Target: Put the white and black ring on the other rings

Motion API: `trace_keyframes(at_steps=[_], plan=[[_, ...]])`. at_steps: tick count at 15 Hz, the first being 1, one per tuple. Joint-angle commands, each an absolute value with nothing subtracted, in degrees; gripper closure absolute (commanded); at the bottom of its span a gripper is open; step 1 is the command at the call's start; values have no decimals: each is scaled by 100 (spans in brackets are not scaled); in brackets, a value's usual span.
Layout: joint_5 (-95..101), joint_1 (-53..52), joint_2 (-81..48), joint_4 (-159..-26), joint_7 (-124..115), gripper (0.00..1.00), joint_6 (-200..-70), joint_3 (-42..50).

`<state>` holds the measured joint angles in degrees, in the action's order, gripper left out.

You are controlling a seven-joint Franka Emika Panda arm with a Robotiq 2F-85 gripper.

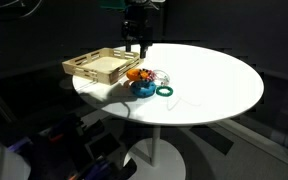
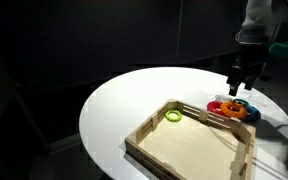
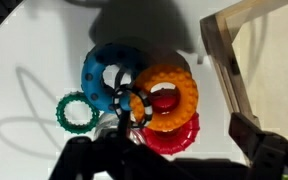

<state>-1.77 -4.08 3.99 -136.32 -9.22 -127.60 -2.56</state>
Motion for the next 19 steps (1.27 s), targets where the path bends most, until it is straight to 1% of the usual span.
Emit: trace_keyframes(at_steps=[1,9,14,15,19], plan=[[-411,-409,823,-13501,-434,0,-12012,-286],[-271,-436,1774,-13031,-579,0,-10529,-396],[-235,-437,2234,-12790,-604,0,-10260,-476],[-284,-422,2099,-12906,-608,0,-10440,-466],[-283,-424,2119,-12914,-609,0,-10424,-476]])
